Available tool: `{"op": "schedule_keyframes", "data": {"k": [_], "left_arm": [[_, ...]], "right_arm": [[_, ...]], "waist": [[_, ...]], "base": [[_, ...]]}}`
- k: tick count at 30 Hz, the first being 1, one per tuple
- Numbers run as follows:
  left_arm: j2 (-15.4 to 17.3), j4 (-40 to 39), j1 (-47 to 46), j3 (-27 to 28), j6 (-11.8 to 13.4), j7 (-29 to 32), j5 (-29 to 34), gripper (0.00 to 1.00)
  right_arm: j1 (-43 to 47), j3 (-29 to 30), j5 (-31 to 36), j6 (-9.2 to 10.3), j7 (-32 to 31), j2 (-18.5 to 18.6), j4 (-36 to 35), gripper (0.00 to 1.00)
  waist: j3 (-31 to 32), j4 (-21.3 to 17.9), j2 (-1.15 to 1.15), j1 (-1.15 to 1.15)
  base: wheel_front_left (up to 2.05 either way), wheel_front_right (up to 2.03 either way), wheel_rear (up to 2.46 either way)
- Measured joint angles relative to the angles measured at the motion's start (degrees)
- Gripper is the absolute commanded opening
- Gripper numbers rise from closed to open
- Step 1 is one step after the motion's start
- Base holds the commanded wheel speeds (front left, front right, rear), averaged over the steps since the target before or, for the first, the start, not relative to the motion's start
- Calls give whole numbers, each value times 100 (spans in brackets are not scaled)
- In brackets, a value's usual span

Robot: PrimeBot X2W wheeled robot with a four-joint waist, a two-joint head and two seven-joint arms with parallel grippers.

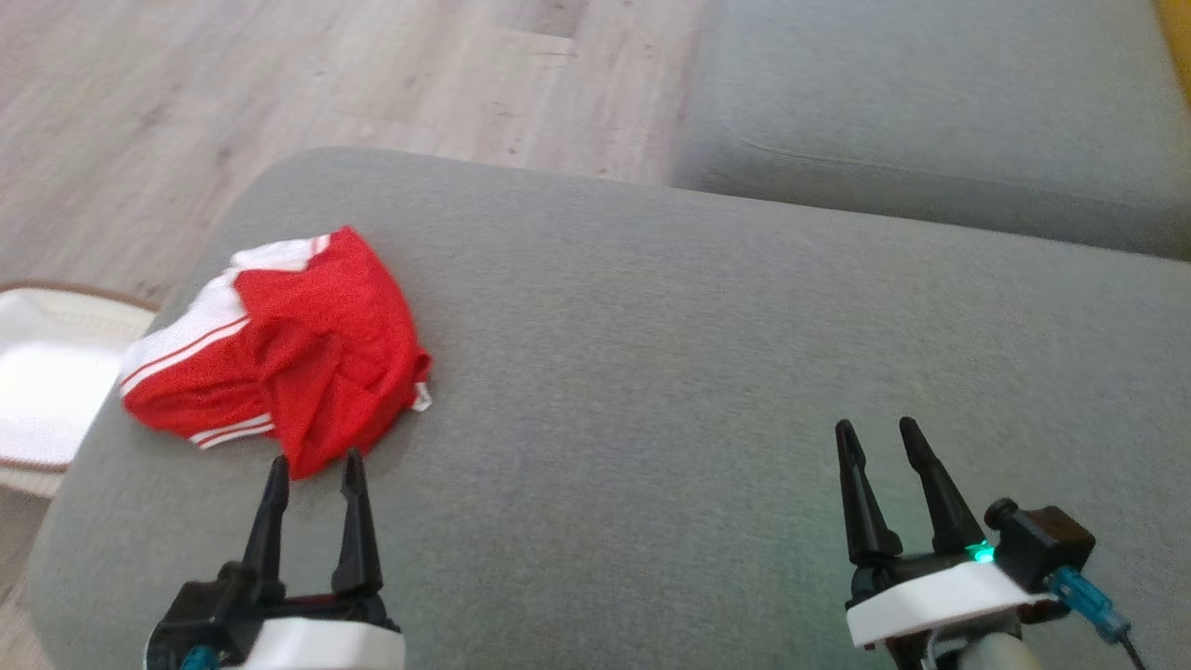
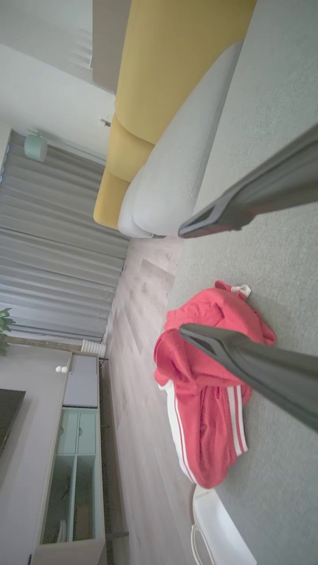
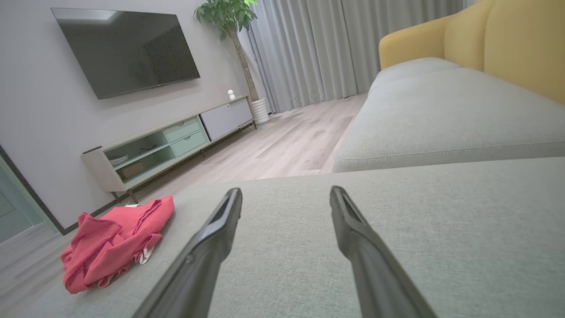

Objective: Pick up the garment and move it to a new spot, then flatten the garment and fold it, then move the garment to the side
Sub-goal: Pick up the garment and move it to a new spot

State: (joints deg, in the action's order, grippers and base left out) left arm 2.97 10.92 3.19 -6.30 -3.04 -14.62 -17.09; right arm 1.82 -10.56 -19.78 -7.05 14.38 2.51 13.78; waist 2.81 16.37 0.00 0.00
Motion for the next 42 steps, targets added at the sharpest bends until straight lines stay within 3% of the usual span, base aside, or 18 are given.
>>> {"op": "schedule_keyframes", "data": {"k": [9,24,30,35,42], "left_arm": [[0,-34,187,202,-58,0,10,100],[25,202,-169,682,-210,0,448,100],[501,1122,-1402,639,-308,13,755,100],[1048,2179,-2614,390,-405,539,951,100],[1294,3366,-3764,-342,-455,1199,714,100]], "right_arm": [[20,-52,-38,0,0,0,23,100],[-19,-56,51,0,0,0,-21,100],[-309,190,445,0,0,0,-144,100],[-522,555,738,0,0,3,-253,100],[-550,790,929,0,0,8,-371,100]], "waist": [[82,483,0,0],[-339,410,0,0],[-903,311,0,1],[-1445,235,0,2],[-2014,121,0,2]], "base": [[0,0,0],[0,0,0],[0,0,0],[0,0,0],[0,0,0]]}}
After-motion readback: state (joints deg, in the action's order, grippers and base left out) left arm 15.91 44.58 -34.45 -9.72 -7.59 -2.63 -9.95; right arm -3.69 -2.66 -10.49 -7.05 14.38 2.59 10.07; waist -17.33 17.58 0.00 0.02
